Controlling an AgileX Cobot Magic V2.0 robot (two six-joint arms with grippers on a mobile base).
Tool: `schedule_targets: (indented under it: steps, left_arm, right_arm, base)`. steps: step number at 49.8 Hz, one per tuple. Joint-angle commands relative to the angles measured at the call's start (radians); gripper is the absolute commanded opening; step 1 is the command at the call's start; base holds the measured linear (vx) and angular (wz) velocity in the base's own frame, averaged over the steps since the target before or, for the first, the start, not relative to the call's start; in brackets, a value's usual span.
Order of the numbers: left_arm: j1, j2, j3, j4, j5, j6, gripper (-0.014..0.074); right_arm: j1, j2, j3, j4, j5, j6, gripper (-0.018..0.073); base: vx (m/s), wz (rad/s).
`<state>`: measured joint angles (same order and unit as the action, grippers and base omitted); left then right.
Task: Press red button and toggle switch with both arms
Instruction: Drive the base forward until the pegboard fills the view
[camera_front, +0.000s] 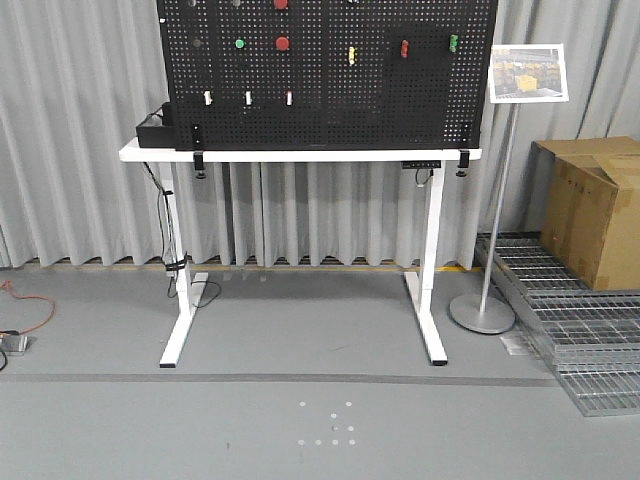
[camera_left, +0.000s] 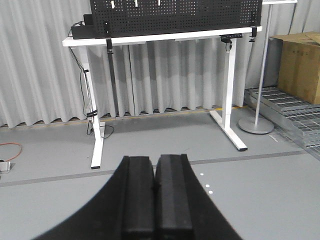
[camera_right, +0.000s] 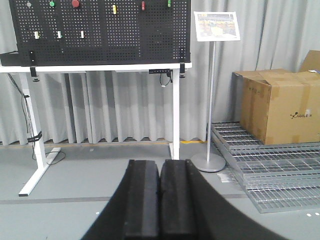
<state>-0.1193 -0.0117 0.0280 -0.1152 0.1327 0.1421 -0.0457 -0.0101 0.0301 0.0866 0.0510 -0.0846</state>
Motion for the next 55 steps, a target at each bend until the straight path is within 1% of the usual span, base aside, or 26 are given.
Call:
schedule_targets:
  steps: [1,38,55]
  left_arm:
    - [-0.002,-0.016,0.034,-0.002,-0.077,-0.003,0.0001]
    - [-0.002,-0.016,0.034,-0.002,-0.077,-0.003,0.0001]
    - [-0.002,-0.016,0.034,-0.002,-0.077,-0.003,0.0001]
  right_arm:
    - [-0.007,-0.016,0.012,-0.003,-0.082,-0.003,-0.0003]
    - [-0.007,-0.016,0.012,-0.003,-0.082,-0.005,-0.0003]
    - [-0.007,-0.016,0.012,-0.003,-0.082,-0.005,-0.0003]
  base:
    - [0.00,0.00]
    - [0.01,0.00]
    - [0.14,0.08]
